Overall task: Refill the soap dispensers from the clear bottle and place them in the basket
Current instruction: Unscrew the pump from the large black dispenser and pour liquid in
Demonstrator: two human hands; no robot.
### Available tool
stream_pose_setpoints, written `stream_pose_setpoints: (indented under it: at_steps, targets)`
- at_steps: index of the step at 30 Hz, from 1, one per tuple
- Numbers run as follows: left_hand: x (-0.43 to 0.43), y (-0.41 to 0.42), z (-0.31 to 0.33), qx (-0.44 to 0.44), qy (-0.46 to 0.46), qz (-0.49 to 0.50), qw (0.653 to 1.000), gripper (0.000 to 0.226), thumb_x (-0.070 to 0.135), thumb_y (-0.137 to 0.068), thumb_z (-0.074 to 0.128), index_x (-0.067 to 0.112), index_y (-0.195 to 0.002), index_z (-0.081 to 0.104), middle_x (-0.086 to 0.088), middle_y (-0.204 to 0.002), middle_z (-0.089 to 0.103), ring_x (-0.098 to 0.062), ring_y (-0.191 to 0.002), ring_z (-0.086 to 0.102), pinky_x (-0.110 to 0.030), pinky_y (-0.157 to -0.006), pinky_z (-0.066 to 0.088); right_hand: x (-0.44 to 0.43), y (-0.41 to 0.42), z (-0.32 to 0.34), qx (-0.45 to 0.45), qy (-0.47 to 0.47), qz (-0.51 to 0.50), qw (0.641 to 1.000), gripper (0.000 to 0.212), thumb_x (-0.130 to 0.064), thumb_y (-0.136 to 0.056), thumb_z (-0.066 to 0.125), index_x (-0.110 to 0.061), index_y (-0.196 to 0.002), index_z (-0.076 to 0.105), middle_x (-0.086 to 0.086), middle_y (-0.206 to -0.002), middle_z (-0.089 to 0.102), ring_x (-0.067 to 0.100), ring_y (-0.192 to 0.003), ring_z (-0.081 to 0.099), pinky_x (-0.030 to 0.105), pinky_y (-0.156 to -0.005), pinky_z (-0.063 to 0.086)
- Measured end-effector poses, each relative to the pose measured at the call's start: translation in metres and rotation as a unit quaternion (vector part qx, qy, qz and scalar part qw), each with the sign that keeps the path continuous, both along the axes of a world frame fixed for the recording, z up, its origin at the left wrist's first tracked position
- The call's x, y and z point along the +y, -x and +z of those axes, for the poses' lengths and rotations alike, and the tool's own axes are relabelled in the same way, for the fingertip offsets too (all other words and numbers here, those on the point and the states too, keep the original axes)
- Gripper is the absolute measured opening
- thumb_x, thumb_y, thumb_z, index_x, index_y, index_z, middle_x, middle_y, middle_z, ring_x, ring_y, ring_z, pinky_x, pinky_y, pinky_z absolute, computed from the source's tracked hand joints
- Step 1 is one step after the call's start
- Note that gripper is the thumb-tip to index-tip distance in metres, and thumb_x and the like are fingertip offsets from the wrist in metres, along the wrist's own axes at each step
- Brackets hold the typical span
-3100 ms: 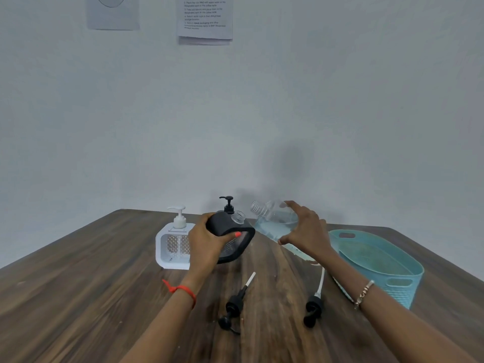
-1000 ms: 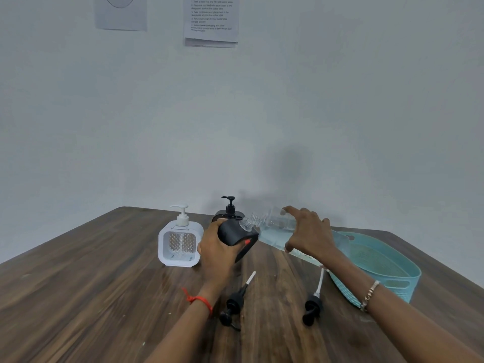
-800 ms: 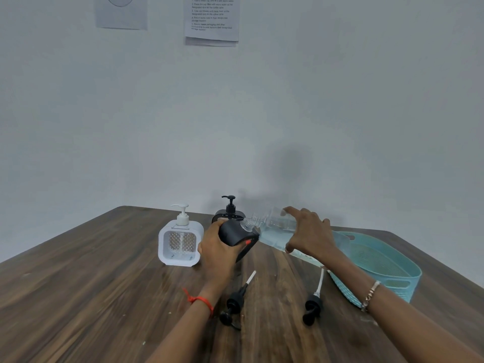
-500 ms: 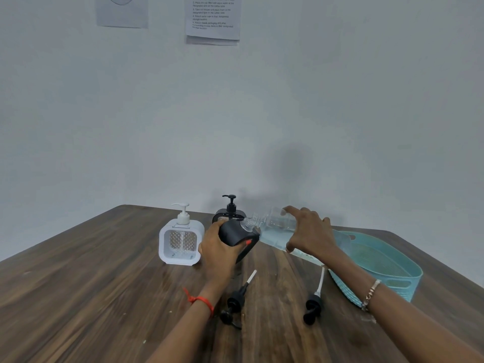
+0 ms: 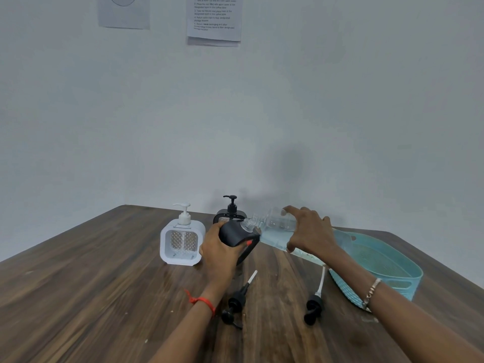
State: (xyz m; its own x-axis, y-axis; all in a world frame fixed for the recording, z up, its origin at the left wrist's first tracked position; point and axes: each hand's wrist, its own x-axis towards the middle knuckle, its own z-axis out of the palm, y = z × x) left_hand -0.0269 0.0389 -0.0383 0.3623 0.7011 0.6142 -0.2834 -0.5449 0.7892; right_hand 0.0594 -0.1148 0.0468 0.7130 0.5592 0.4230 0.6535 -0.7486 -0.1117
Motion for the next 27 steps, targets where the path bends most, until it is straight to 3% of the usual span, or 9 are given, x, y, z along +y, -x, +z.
stream_pose_setpoints:
  at_steps: [2, 6, 9, 19, 27]
  targets:
    - [-0.0005, 0.0007, 0.0, -0.001, 0.0, 0.001, 1.0, 0.051, 0.028, -0.059, 0.085, 0.022, -0.103, 0.06, 0.006, -0.095, 0.062, -0.013, -0.089, 0.059, -0.013, -0.071, 0.044, -0.0002, 0.0006, 0.0002, -0.001, 0.001, 0.0, 1.0, 0.081, -0.026, -0.06, 0.08, -0.03, -0.13, 0.04, 0.005, -0.118, 0.055, 0.026, -0.112, 0.051, 0.045, -0.1, 0.035]
    - [-0.0009, 0.0008, -0.0008, -0.006, 0.01, 0.004, 1.0, 0.056, 0.029, -0.057, 0.086, 0.019, -0.105, 0.061, 0.002, -0.1, 0.065, -0.015, -0.093, 0.06, -0.03, -0.081, 0.051, -0.0001, 0.0011, 0.0014, -0.004, 0.006, -0.002, 1.0, 0.08, -0.025, -0.06, 0.08, -0.031, -0.13, 0.041, 0.005, -0.117, 0.055, 0.026, -0.112, 0.051, 0.044, -0.098, 0.035]
    - [-0.0013, 0.0007, -0.0009, -0.006, 0.018, 0.004, 1.0, 0.057, 0.028, -0.056, 0.087, 0.019, -0.107, 0.06, 0.001, -0.101, 0.065, -0.016, -0.094, 0.06, -0.035, -0.084, 0.052, 0.0002, 0.0019, 0.0026, -0.005, 0.01, -0.003, 1.0, 0.08, -0.025, -0.061, 0.08, -0.03, -0.13, 0.04, 0.005, -0.118, 0.055, 0.025, -0.113, 0.051, 0.044, -0.099, 0.035]
    - [-0.0032, 0.0024, -0.0002, -0.009, 0.029, -0.002, 1.0, 0.058, 0.02, -0.057, 0.087, 0.015, -0.108, 0.06, -0.001, -0.101, 0.065, -0.016, -0.093, 0.059, -0.023, -0.078, 0.047, 0.0001, 0.0013, 0.0021, -0.011, 0.016, -0.001, 1.0, 0.081, -0.027, -0.061, 0.08, -0.03, -0.131, 0.04, 0.005, -0.121, 0.055, 0.025, -0.114, 0.05, 0.045, -0.101, 0.035]
    - [-0.0028, 0.0039, 0.0002, -0.015, 0.038, 0.0, 0.999, 0.057, 0.016, -0.056, 0.087, 0.013, -0.107, 0.061, -0.004, -0.101, 0.066, -0.018, -0.094, 0.06, -0.023, -0.078, 0.046, 0.0017, 0.0018, 0.0017, -0.011, 0.015, 0.001, 1.0, 0.081, -0.026, -0.06, 0.08, -0.03, -0.13, 0.04, 0.005, -0.121, 0.055, 0.025, -0.114, 0.05, 0.044, -0.1, 0.034]
